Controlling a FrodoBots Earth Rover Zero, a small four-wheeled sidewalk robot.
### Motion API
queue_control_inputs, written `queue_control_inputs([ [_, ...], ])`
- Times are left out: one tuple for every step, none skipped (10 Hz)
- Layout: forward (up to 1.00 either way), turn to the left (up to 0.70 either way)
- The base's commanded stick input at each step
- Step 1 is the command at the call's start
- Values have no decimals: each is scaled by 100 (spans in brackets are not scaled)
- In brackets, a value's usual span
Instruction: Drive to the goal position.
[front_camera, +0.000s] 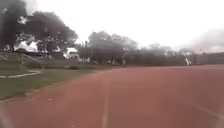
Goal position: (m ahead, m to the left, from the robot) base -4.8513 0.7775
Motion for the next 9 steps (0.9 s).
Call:
queue_control_inputs([
  [70,1],
  [70,1],
  [70,1],
  [70,1],
  [70,1],
  [70,1],
  [70,1],
  [70,1],
  [70,1],
])
